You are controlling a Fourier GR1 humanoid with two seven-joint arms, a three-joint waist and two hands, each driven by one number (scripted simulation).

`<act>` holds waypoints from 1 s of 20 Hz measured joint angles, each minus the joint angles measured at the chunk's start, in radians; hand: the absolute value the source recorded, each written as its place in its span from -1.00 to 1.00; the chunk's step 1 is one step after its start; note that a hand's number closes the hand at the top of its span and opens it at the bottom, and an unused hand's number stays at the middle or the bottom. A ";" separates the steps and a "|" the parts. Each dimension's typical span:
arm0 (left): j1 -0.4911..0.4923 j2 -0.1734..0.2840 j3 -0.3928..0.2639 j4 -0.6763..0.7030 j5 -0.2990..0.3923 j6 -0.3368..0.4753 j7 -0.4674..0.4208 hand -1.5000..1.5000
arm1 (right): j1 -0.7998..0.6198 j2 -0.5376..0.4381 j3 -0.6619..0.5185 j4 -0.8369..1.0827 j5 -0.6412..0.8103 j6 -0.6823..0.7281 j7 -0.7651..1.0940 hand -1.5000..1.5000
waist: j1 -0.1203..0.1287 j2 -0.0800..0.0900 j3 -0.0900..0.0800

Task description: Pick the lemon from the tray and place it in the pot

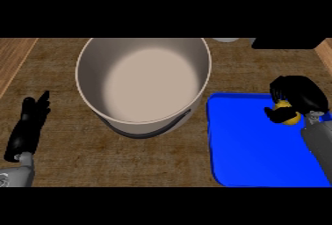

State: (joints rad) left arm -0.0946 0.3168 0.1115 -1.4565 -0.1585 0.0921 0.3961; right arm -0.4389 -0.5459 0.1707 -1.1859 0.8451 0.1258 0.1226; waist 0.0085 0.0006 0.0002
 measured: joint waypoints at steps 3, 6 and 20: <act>0.010 0.005 0.009 -0.001 0.006 -0.010 -0.004 0.00 | -0.017 -0.015 -0.045 -0.084 -0.037 -0.005 -0.026 1.00 | -0.008 -0.003 0.000; 0.015 0.001 0.009 0.003 0.001 -0.006 -0.015 0.00 | -0.032 -0.001 -0.085 -0.163 -0.074 -0.054 -0.063 1.00 | -0.012 -0.004 0.000; 0.002 0.011 0.030 0.009 0.005 -0.034 -0.014 0.00 | -0.245 0.094 -0.160 -0.576 -0.274 0.052 0.107 1.00 | -0.009 -0.004 -0.001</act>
State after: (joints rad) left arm -0.0927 0.3278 0.1411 -1.4470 -0.1532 0.0584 0.3817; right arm -0.6839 -0.4521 0.0109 -1.7623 0.5708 0.1774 0.2299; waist -0.0005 -0.0039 -0.0008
